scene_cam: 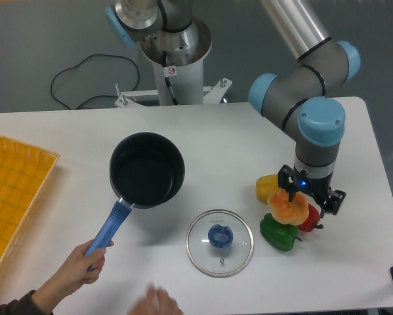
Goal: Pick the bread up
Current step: 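Lower the gripper down onto the orange bell pepper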
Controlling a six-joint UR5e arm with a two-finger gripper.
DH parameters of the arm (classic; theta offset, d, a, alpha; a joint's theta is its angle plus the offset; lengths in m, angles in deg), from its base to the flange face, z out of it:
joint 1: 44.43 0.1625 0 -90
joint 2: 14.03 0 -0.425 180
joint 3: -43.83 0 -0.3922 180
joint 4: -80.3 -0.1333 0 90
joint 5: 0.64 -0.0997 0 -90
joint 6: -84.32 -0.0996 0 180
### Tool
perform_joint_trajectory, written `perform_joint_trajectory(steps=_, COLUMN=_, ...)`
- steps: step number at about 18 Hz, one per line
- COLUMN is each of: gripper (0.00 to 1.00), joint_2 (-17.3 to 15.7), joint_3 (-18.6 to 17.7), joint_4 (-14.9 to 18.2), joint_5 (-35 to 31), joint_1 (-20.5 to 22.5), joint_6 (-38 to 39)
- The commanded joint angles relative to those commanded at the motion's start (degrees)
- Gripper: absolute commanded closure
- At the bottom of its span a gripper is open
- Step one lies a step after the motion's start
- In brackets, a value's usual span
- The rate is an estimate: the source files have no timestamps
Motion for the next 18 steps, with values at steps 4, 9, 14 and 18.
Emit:
perform_joint_trajectory(steps=4, gripper=0.19, joint_2=0.62, joint_3=-0.35, joint_4=-0.97, joint_5=-0.18, joint_1=-0.44, joint_6=0.0)
perform_joint_trajectory(steps=9, gripper=0.24, joint_2=0.79, joint_3=-0.44, joint_4=-1.06, joint_5=-0.18, joint_1=-0.44, joint_6=0.0)
perform_joint_trajectory(steps=14, gripper=0.43, joint_2=0.79, joint_3=-0.44, joint_4=-1.15, joint_5=-0.18, joint_1=-0.44, joint_6=-0.09)
perform_joint_trajectory(steps=18, gripper=0.64, joint_2=0.7, joint_3=-0.44, joint_4=-1.24, joint_5=-0.18, joint_1=-0.26, joint_6=-0.79)
